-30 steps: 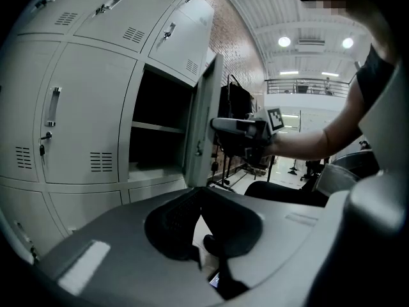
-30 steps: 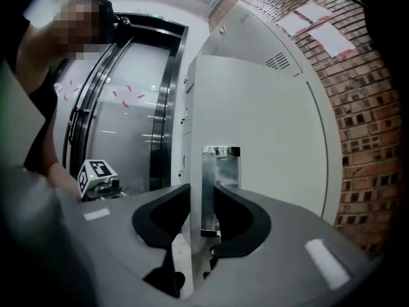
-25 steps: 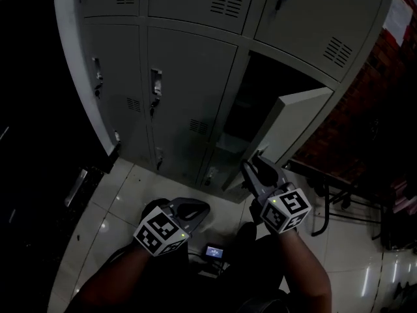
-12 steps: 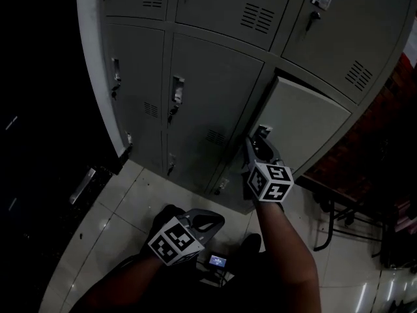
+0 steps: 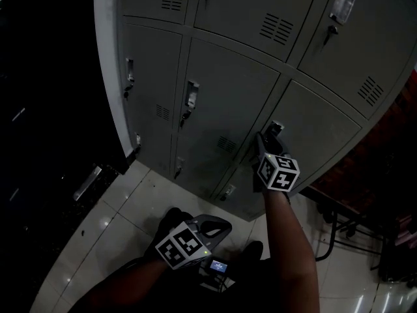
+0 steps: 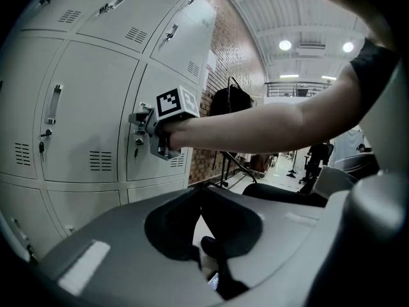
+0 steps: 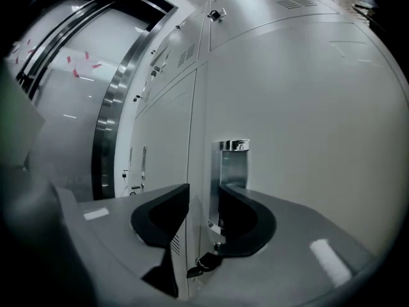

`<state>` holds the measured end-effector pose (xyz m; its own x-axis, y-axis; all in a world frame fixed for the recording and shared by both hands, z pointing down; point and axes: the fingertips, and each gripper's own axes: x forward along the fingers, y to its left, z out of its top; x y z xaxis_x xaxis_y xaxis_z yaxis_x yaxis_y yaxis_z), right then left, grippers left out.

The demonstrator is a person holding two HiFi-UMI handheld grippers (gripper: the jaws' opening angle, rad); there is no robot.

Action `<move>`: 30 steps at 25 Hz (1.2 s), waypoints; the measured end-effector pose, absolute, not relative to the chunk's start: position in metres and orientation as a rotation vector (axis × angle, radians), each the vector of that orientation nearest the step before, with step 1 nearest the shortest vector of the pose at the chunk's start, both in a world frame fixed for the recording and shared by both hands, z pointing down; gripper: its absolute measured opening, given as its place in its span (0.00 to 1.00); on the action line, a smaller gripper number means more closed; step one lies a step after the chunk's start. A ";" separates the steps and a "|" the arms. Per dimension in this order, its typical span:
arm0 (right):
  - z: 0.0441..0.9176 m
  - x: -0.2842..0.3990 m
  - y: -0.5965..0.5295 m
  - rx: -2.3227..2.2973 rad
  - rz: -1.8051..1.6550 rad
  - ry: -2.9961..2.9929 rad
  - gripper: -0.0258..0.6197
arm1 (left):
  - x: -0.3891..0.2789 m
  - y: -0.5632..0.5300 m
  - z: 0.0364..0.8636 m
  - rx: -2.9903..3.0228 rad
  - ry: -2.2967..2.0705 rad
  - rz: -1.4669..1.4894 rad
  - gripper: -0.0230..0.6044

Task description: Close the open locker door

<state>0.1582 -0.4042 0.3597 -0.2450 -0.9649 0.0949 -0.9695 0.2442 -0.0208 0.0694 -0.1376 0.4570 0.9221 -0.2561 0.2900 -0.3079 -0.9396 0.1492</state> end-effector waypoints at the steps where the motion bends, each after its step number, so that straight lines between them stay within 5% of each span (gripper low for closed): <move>1: 0.359 0.158 -0.406 1.888 0.118 -2.435 0.26 | 0.069 -0.138 0.458 2.889 -0.431 0.399 0.06; 18: 0.388 0.186 -0.355 1.953 0.120 -2.425 0.33 | 0.069 -0.137 0.456 2.898 -0.425 0.402 0.06; 26: 0.387 0.200 -0.265 1.776 0.073 -2.480 0.05 | 0.067 -0.139 0.458 2.905 -0.439 0.417 0.06; 30: 0.393 0.201 -0.204 1.630 0.081 -2.543 0.04 | 0.062 -0.142 0.459 2.902 -0.458 0.424 0.06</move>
